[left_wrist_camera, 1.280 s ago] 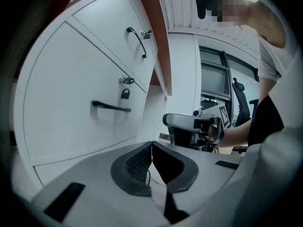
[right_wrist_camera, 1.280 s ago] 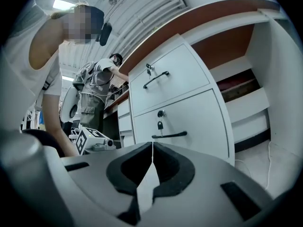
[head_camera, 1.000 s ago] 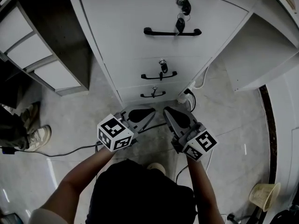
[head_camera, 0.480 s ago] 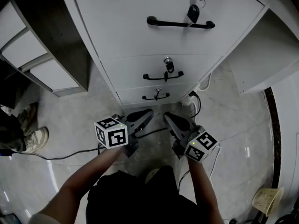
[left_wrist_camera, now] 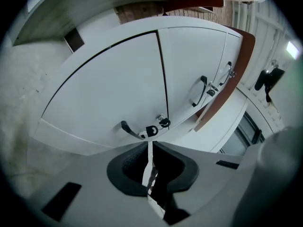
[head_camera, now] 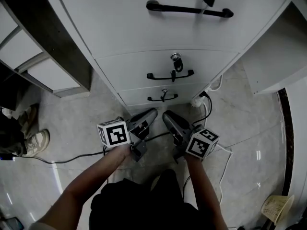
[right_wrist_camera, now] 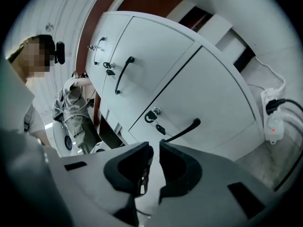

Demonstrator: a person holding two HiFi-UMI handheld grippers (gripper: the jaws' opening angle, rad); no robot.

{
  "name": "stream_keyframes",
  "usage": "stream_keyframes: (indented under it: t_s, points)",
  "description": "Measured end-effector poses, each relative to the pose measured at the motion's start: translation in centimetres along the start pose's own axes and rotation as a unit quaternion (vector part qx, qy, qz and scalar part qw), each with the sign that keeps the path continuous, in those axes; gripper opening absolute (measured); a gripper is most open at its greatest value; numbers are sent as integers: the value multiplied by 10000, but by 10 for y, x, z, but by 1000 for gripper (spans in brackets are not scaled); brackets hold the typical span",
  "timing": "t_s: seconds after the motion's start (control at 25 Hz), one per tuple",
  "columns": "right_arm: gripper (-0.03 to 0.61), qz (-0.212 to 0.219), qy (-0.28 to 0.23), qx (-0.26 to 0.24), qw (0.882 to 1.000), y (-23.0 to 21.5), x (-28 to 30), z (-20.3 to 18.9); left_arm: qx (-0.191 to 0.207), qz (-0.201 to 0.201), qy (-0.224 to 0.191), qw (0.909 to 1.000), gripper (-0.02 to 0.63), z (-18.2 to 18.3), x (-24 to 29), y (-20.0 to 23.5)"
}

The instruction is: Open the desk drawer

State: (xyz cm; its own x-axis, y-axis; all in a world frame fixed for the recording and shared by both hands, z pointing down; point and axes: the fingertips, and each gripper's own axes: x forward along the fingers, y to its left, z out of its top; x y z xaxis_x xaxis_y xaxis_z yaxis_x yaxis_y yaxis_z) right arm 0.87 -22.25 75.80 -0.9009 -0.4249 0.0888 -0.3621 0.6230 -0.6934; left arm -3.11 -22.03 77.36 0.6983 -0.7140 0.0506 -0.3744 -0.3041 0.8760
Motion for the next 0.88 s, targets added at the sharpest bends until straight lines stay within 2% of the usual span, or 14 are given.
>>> stream_keyframes:
  t_s: [0.08, 0.12, 0.28, 0.44, 0.6, 0.68, 0.8, 0.88]
  points:
    - [107, -58, -78, 333, 9994, -5, 1, 0, -25, 57, -167, 9998, 15, 6, 2, 2]
    - [118, -104, -136, 481, 9987, -9, 1, 1, -80, 83, -276, 9996, 20, 9, 4, 4]
    - [126, -282, -625, 1222, 9901, -30, -2, 13, -503, 151, -626, 9967, 133, 15, 9, 13]
    - [126, -415, -756, 1325, 9874, -39, 4, 23, -851, 168, -857, 9925, 137, 14, 13, 20]
    - [126, -461, -957, 1809, 9778, -50, 9, 26, -1201, 125, -1129, 9863, 137, 18, 14, 24]
    - [126, -575, -999, 1909, 9748, -56, 12, 26, -1191, 96, -1169, 9859, 137, 21, 15, 24]
    - [124, -735, -913, 1753, 9775, -63, 16, 23, -964, 147, -1108, 9890, 137, 27, 19, 27]
    - [124, -752, -931, 1874, 9750, -67, 17, 20, -1102, 214, -1123, 9873, 137, 27, 22, 32]
